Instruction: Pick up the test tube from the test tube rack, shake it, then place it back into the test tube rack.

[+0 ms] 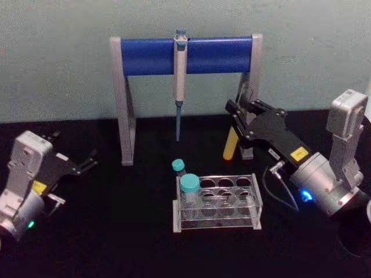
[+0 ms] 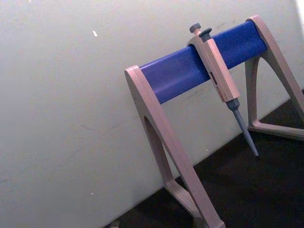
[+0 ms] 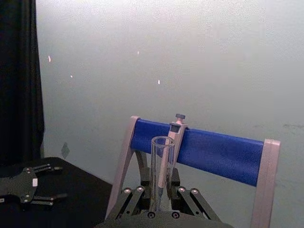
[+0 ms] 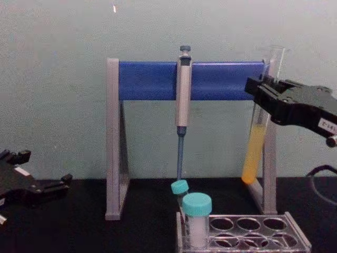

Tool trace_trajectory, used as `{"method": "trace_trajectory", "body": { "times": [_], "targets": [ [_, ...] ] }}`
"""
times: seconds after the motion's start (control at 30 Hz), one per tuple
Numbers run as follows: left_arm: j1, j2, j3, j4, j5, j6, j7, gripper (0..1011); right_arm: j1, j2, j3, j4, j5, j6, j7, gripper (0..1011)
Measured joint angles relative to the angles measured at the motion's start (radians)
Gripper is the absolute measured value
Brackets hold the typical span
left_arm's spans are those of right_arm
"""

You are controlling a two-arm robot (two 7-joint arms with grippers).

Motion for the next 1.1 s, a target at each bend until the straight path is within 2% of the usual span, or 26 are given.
{"method": "trace_trajectory", "body": {
  "times": [0.8,1.1],
  "targets": [
    [0.000,0.000,0.000,0.000,0.000,0.000,0.000,1001,-0.008,-0.003,0.002,-0.010,0.000,0.013,0.008,234],
    [0.000,0.000,0.000,0.000,0.000,0.000,0.000,1002,-0.016,0.011,-0.006,-0.022,0.023,0.029,0.036,233]
  ]
}}
